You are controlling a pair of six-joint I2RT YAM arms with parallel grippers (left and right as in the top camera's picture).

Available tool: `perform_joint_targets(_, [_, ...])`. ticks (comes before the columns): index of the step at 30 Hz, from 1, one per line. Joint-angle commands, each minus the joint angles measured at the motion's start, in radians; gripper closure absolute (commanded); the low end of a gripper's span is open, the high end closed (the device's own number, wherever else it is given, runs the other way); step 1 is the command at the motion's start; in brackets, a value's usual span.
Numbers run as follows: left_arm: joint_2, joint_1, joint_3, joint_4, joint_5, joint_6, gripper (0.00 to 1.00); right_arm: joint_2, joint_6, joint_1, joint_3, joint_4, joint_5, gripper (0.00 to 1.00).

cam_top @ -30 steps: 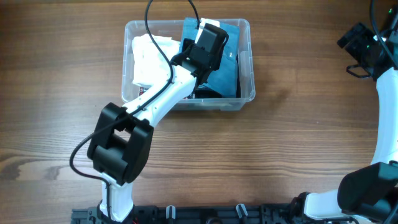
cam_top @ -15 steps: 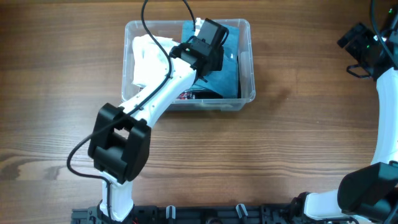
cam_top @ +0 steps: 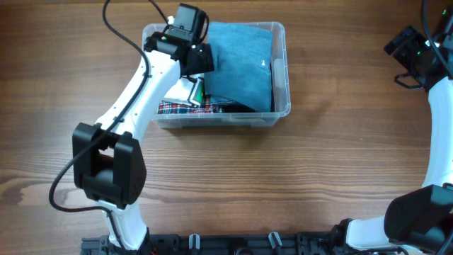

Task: Pack container
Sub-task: 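Release and press the blue cloth flat into the box with the left gripper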

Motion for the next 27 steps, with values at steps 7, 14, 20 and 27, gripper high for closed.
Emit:
perform_joint_targets(7, [0.048,-0.002,0.006,-0.04,-0.062,0.017,0.53,0.006,0.001,-0.001,-0.004,0.0,0.011,0.0])
perform_joint_targets(14, [0.105,-0.103,0.006,-0.023,-0.08,0.059,0.41,0.006,0.001,-0.001,-0.004,0.0,0.011,0.0])
perform_joint_targets(20, [0.107,-0.128,0.006,-0.018,-0.095,0.066,0.23,0.006,0.001,-0.001,-0.004,0.0,0.011,0.0])
perform_joint_targets(27, [0.107,-0.125,0.006,-0.063,-0.104,0.141,0.04,0.006,0.001,-0.001,-0.004,0.0,0.011,0.0])
